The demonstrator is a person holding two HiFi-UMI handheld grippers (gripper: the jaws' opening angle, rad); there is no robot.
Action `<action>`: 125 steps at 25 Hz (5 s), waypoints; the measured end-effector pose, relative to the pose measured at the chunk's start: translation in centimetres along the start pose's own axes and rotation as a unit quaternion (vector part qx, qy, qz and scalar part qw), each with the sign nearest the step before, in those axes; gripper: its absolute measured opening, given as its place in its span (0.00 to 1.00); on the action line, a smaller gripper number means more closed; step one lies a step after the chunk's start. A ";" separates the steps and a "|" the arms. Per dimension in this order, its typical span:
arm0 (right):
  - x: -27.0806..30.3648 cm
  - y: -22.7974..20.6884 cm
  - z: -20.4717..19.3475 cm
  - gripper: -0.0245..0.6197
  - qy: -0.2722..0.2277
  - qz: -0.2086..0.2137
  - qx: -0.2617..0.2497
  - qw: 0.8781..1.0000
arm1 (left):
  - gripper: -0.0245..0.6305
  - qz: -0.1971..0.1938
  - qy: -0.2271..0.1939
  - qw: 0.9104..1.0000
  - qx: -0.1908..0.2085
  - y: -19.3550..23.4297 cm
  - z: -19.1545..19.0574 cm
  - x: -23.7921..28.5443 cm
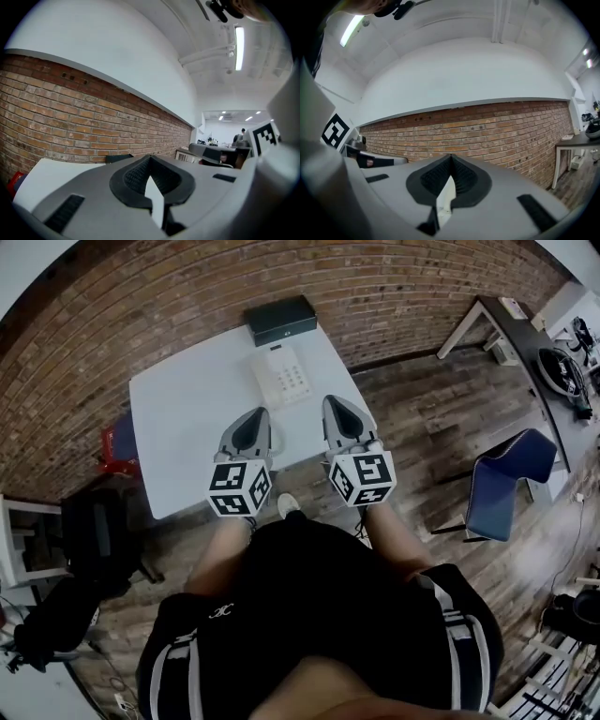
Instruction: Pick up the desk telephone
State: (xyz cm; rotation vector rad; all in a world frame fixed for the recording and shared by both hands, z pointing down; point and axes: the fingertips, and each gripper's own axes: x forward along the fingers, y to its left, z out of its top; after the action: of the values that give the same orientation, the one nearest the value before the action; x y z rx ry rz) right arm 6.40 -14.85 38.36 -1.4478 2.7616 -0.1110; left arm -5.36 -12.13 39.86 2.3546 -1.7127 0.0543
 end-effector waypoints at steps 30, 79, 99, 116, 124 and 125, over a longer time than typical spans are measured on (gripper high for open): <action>18.9 -5.4 -6.7 0.04 0.114 0.093 0.007 0.989 | 0.04 0.072 0.104 0.986 -0.113 13.5 -4.9 13.8; 30.1 -9.9 -29.9 0.37 0.467 0.283 0.233 0.805 | 0.56 -0.049 0.230 0.868 -0.437 19.7 -20.6 25.7; 29.2 -9.4 -29.4 0.37 0.486 0.255 0.249 0.798 | 0.52 -0.052 0.254 0.862 -0.435 18.4 -20.7 24.9; 27.8 -8.0 -21.7 0.37 0.449 0.263 0.236 0.821 | 0.51 -0.052 0.207 0.886 -0.412 16.7 -13.8 21.8; 27.1 -7.5 -16.5 0.37 0.417 0.260 0.226 0.841 | 0.51 -0.051 0.173 0.898 -0.401 15.5 -9.2 20.3; 26.9 -7.3 -15.8 0.37 0.412 0.261 0.226 0.843 | 0.51 -0.051 0.171 0.900 -0.397 15.3 -8.6 20.1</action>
State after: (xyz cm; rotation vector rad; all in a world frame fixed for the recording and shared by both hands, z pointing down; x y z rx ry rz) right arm -3.72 -40.29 55.07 -0.5343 3.2305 -1.5651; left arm -12.50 -33.53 54.00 1.6862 -1.1318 -0.2006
